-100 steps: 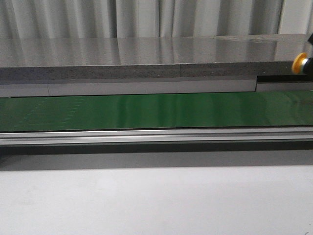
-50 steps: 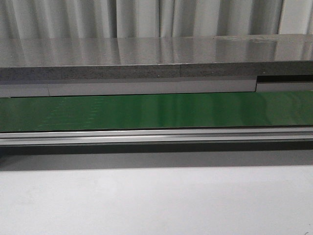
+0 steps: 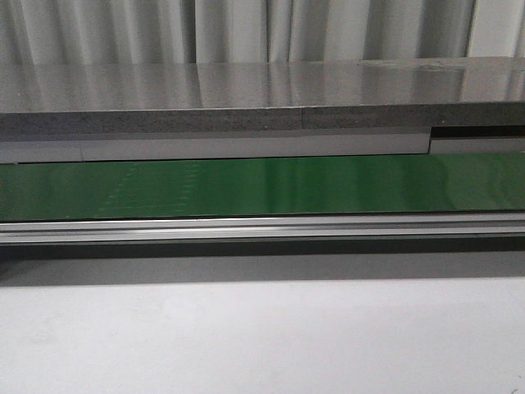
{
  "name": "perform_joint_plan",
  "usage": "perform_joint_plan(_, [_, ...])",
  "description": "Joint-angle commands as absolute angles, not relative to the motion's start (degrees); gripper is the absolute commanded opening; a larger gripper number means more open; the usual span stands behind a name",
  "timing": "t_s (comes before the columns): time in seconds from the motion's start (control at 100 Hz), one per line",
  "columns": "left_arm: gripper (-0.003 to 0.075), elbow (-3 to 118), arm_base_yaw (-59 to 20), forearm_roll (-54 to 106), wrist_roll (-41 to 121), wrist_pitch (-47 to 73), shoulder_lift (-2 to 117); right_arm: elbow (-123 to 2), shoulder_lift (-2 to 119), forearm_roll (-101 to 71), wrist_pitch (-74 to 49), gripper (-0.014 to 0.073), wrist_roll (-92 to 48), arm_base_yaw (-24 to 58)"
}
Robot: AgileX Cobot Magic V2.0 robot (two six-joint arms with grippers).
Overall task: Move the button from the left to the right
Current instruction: 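Carry the button with the right gripper into the green tray, then open the right gripper to release the button and lift away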
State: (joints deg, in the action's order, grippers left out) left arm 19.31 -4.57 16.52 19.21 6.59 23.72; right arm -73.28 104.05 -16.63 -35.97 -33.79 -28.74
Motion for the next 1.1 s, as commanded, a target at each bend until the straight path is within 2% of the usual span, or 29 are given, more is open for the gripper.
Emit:
perform_joint_plan(0.0, [-0.002, 21.0, -5.0, 17.2, 19.0, 2.1, 24.0, -75.2, 101.9, -17.4, -32.9, 0.0201, -33.9, -29.3])
perform_joint_plan(0.5, [-0.002, 21.0, -5.0, 17.2, 19.0, 2.2, 24.0, -75.2, 103.6, -18.3, -34.2, 0.0373, -33.8, -29.5])
perform_joint_plan(0.72, [-0.002, 21.0, -5.0, 17.2, 19.0, 2.2, 24.0, -75.2, 103.6, -18.5, -34.3, 0.0475, -33.8, -29.5])
perform_joint_plan(1.09, [-0.002, 21.0, -5.0, 17.2, 19.0, 2.2, 24.0, -75.8, 103.0, -18.7, -35.6, 0.048, -33.8, -29.5])
